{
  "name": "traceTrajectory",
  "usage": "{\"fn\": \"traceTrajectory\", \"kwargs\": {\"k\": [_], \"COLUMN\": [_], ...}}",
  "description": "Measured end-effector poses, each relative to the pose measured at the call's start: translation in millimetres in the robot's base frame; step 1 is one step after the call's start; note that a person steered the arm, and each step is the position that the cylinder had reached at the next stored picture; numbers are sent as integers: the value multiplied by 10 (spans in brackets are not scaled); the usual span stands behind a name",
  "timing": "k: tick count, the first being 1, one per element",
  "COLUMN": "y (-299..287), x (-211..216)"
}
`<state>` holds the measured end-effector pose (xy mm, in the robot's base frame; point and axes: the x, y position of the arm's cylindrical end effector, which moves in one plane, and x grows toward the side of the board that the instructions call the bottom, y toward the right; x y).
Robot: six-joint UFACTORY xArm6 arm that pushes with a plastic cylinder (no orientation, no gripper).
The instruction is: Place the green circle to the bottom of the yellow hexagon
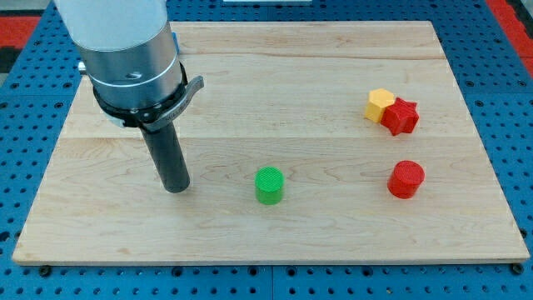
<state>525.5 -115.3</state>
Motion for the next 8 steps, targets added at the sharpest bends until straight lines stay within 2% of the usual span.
{"fn": "traceTrajectory", "kwargs": {"k": [2,4,5,6,7,8], "y": [1079,1118,692,-111,20,1039], "x": [185,185,56,-10,25,130]}}
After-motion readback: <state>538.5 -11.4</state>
